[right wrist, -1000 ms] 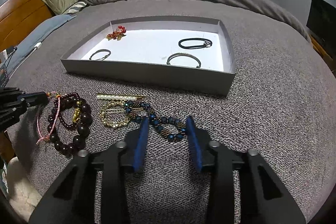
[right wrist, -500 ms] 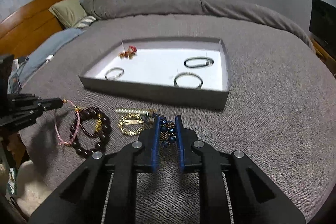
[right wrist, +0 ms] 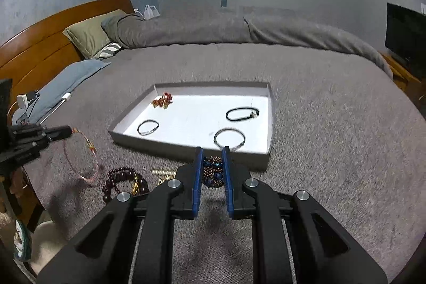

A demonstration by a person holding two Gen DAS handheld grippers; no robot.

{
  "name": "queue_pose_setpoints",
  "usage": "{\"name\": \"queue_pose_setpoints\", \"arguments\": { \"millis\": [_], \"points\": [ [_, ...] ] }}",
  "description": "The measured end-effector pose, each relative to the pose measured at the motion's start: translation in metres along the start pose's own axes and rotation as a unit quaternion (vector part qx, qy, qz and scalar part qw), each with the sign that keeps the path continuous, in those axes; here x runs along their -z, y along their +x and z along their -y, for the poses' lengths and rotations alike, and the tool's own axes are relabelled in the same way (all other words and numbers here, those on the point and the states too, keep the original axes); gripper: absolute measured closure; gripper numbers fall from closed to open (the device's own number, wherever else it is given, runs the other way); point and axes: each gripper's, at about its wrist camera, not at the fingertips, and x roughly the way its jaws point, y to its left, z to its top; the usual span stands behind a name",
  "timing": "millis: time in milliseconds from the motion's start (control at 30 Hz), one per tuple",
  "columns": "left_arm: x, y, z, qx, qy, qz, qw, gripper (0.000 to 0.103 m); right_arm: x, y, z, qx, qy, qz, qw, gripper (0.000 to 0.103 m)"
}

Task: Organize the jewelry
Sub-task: 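Carry both bracelets into the tray and open both tools to release them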

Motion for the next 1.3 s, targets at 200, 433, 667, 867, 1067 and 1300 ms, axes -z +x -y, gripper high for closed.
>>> {"name": "queue_pose_setpoints", "arguments": {
  "millis": [200, 433, 667, 867, 1067, 1300],
  "points": [
    [-0.021, -0.004, -0.009, -0.004, -0.001, 0.019, 0.9998, 0.1, -0.015, 0.004, -0.001, 0.002, -0.007, 0.01, 1.0, 0.089],
    [-0.047, 0.004, -0.012, -0.003, 0.011, 0.031, 0.9995, 0.1, -0.039, 0.006, -0.003, 0.006, -0.017, 0.03, 0.999, 0.089],
    [-0.071, 0.033, -0.009, 0.014, 0.017, 0.025, 0.9995, 0.1, -0.064, 0.032, 0.004, -0.008, -0.003, 0.023, 1.0, 0.089],
    [-0.091, 0.073, 0.0, 0.027, 0.033, 0.006, 0.9991, 0.1, -0.084, 0.072, 0.01, -0.005, 0.007, 0.002, 1.0, 0.089],
    [-0.107, 0.127, 0.013, 0.039, 0.047, -0.022, 0.9979, 0.1, -0.1, 0.117, 0.026, 0.014, 0.017, -0.016, 1.0, 0.089],
    [-0.124, 0.191, 0.015, 0.046, 0.029, -0.057, 0.9969, 0.1, -0.11, 0.163, 0.046, 0.005, 0.057, -0.053, 0.997, 0.089]
  ]
}}
